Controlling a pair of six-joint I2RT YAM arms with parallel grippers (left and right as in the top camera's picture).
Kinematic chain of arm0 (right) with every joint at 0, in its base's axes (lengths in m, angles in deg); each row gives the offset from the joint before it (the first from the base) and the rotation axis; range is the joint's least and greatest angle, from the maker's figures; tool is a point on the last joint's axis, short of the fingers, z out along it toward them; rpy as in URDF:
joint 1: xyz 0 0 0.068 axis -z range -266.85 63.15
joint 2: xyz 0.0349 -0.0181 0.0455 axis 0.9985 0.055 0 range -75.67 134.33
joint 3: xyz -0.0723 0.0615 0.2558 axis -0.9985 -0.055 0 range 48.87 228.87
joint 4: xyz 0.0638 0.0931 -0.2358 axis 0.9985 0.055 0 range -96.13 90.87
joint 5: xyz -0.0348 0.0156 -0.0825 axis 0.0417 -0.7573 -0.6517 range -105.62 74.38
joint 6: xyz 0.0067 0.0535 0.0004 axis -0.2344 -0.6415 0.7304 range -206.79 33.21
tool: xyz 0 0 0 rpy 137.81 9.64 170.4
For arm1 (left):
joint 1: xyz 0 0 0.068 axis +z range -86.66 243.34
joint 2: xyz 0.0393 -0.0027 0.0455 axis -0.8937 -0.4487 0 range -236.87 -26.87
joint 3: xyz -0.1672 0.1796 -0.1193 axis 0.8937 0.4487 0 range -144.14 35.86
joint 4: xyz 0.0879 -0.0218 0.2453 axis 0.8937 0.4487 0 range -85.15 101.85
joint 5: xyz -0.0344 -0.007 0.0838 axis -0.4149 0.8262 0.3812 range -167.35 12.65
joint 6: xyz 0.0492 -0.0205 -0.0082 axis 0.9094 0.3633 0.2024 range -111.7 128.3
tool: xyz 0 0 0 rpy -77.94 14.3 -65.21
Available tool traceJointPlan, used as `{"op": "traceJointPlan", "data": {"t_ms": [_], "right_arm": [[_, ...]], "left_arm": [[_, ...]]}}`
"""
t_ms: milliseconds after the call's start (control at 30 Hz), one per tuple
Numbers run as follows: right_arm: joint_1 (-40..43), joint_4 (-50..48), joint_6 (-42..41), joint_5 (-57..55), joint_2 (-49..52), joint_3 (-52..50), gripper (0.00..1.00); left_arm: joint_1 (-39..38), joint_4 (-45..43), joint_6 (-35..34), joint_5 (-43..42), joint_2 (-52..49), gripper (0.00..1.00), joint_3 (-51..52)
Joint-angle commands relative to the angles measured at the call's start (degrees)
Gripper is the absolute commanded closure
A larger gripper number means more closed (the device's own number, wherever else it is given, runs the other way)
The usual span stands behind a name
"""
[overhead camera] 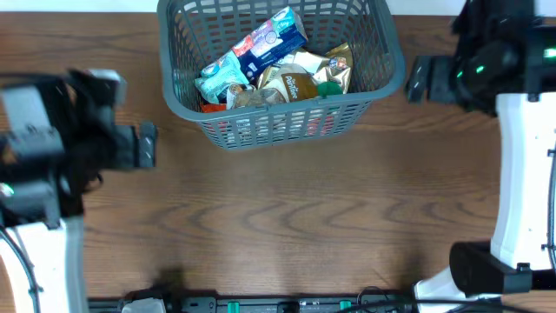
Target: Pack container
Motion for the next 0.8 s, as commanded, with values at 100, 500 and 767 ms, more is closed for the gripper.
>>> {"op": "traceJointPlan", "data": {"t_ms": [100,500,767], "right_arm": [[-4.98,-13.86,-3.56,-3.54,-12.52,-26.01,0.01],[-12.98,-52.04,-7.02,-6.60,-37.48,-74.55,0.01],[-12.96,-52.17,-7.02,-6.56,-38.60,-77.40,0.01]], "left_arm": [[-2.47,-11.43,3.52,2.60,11.17,0.01,20.81],[-4.04,-27.74,3.52,7.41,23.98,0.02,42.91],[-4.04,-27.52,3.50,7.45,23.50,0.01,42.91]]}}
